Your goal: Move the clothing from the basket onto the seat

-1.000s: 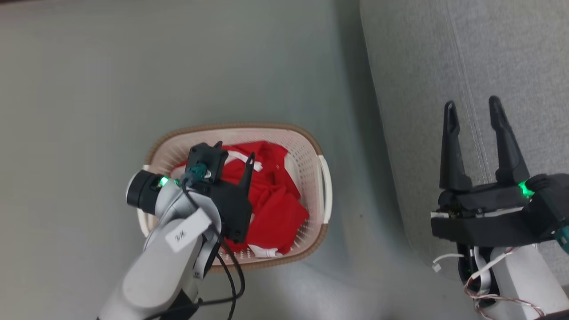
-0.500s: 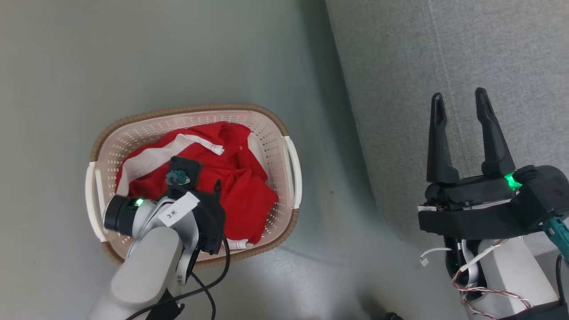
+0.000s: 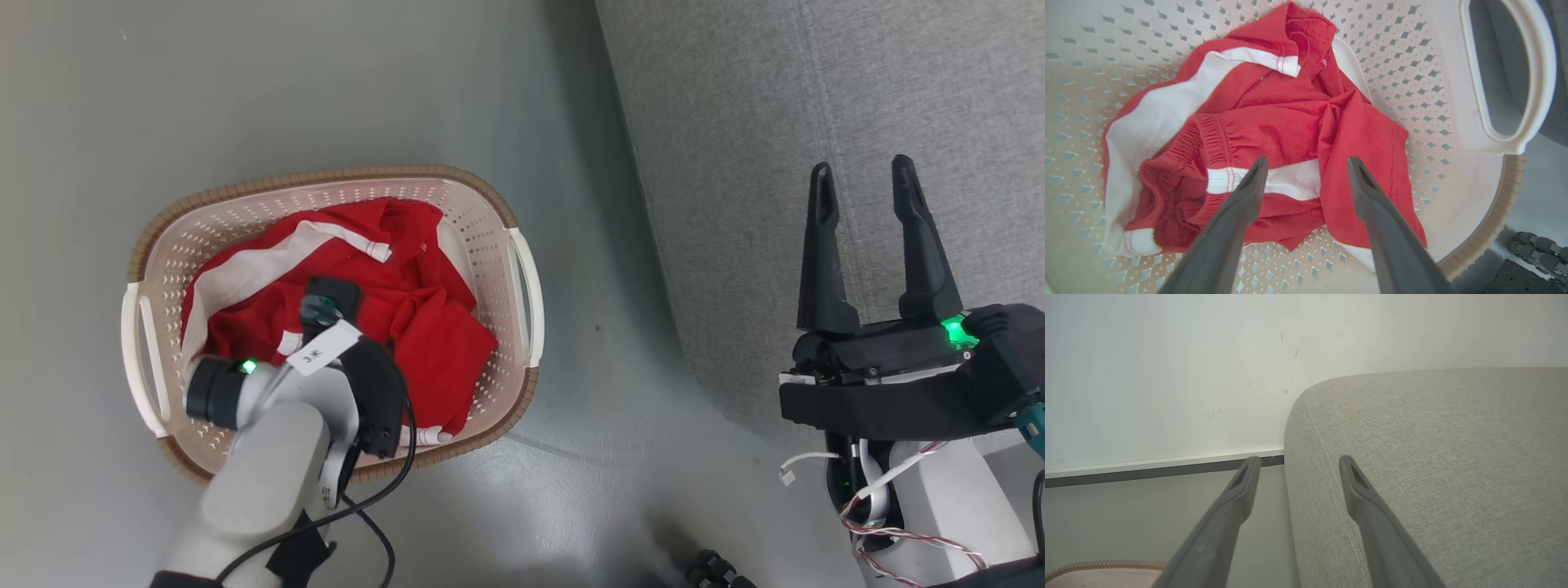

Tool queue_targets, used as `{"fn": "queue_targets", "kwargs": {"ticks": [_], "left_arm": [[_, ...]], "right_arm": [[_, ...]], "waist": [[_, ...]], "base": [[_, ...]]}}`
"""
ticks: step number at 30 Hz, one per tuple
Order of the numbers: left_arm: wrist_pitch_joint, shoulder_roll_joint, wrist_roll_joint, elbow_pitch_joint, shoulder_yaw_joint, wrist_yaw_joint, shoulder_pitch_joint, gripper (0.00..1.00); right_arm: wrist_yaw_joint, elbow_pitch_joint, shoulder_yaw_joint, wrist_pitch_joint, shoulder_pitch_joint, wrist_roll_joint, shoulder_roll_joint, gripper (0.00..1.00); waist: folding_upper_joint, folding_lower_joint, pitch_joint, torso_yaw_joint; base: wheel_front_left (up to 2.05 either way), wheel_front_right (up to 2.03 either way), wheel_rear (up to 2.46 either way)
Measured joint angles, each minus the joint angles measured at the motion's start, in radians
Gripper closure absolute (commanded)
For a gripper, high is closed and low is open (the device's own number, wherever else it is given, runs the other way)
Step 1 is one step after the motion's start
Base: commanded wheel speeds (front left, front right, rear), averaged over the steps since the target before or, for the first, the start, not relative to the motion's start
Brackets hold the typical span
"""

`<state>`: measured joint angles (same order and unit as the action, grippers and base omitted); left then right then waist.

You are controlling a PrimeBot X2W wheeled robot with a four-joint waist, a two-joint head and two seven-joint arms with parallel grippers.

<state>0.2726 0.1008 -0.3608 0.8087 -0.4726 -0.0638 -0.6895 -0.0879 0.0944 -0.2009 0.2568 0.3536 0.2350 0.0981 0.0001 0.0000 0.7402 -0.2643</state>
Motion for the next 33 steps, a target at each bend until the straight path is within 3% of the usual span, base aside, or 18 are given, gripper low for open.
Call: {"fn": "queue_targets", "kwargs": {"ticks": [13,33], "left_arm": [[0.077,-0.044,-0.08,0.059,-0.002,0.046,0.006,0.0],[0.112,-0.049,-0.13,0.087,-0.042,0.064,0.002,0.0]], "right_arm": [[0.018,0.008,0.015,0.0,0.002,-0.003,-0.008,0.0],[0.027,0.024,0.045,0.0,-0.001,-0.003,-0.02,0.0]], "waist": [[-0.0002,-0.0001,0.02,0.014],[-0.0002,0.0,0.082,0.021]], "base": [[0.0,0.0,0.0],[0.0,0.0,0.0]]}}
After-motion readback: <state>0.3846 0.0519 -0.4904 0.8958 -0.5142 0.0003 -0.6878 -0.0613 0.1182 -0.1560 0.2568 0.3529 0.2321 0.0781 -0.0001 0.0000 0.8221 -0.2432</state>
